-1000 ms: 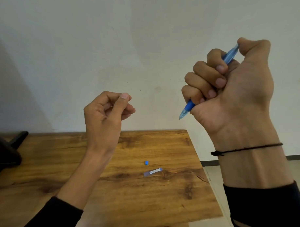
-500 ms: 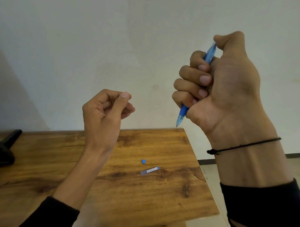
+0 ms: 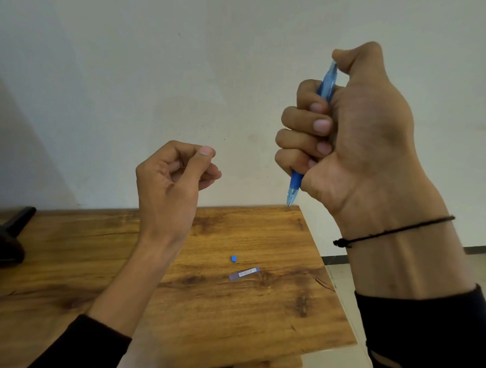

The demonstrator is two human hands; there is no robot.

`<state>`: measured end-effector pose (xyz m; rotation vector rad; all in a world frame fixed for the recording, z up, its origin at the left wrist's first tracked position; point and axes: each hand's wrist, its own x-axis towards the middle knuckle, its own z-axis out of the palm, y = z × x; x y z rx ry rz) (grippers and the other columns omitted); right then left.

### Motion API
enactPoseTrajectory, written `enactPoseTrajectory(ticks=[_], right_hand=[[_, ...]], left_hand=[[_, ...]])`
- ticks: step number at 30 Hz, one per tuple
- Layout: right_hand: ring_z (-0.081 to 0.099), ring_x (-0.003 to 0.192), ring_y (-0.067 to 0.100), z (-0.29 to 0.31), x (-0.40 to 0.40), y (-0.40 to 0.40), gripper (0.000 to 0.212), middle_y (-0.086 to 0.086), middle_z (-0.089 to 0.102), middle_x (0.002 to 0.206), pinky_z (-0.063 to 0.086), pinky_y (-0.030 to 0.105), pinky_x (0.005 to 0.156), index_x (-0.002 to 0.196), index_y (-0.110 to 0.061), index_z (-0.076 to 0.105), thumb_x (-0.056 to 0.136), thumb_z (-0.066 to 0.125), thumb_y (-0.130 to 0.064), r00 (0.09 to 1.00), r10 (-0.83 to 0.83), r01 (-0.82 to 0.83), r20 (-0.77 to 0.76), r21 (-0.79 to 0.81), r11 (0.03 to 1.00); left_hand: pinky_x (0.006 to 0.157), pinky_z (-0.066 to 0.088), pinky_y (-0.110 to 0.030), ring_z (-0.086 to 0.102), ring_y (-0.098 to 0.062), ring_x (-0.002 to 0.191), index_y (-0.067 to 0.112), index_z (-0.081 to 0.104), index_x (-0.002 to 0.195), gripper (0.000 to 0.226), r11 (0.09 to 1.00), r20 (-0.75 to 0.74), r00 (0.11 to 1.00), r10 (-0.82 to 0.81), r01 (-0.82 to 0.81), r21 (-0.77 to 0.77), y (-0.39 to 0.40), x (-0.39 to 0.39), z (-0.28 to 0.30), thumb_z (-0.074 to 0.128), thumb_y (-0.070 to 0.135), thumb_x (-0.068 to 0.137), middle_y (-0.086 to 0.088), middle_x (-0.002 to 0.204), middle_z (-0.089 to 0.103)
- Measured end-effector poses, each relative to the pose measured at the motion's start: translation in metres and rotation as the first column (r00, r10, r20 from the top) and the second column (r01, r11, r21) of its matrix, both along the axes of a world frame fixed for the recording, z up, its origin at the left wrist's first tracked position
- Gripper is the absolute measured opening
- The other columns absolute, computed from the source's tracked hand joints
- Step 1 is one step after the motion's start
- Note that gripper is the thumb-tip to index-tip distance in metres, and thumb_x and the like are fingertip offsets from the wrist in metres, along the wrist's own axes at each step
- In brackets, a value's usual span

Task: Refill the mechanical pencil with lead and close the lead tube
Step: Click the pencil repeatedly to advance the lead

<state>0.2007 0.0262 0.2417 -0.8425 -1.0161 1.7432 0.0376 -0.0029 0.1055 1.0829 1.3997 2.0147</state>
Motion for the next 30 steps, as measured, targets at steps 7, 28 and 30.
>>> enactPoseTrajectory(ticks=[7,28,30], right_hand=[[0.012,0.041,0.011,-0.0011,-0.0009,0.0005,0.056,-0.005,0.023,0.048,0.013,0.024,0.042,0.056,-0.019,0.031,0.105,0.036,-0.047,0.999,0.001,-0.001,0.04,0.008,1.0],[0.009,0.044,0.013,-0.0057,-0.0055,0.002,0.055,-0.005,0.021,0.049,0.012,0.025,0.044,0.056,-0.02,0.029,0.103,0.035,-0.048,0.997,0.007,-0.007,0.074,0.008,1.0],[0.009,0.045,0.012,-0.0062,-0.006,0.0021,0.057,-0.005,0.021,0.049,0.011,0.025,0.045,0.057,-0.02,0.029,0.104,0.036,-0.05,0.998,0.005,-0.005,0.069,-0.001,1.0]], left_hand=[[0.082,0.067,-0.034,0.079,-0.025,0.08,0.013,0.077,0.094,0.014,1.0,-0.007,1.0,-0.002,0.002,-0.003,-0.0003,0.0004,-0.0008,0.068,0.016,0.104,-0.001,0.076,0.078],[0.081,0.067,-0.032,0.079,-0.025,0.08,0.006,0.077,0.098,0.012,1.0,0.017,1.0,-0.006,0.007,-0.013,0.0004,0.0016,-0.0018,0.069,0.013,0.103,-0.002,0.074,0.077],[0.081,0.067,-0.033,0.079,-0.025,0.079,0.004,0.077,0.098,0.012,1.0,0.017,1.0,-0.005,0.005,-0.011,0.0005,0.0014,-0.0021,0.069,0.012,0.103,-0.004,0.074,0.077]])
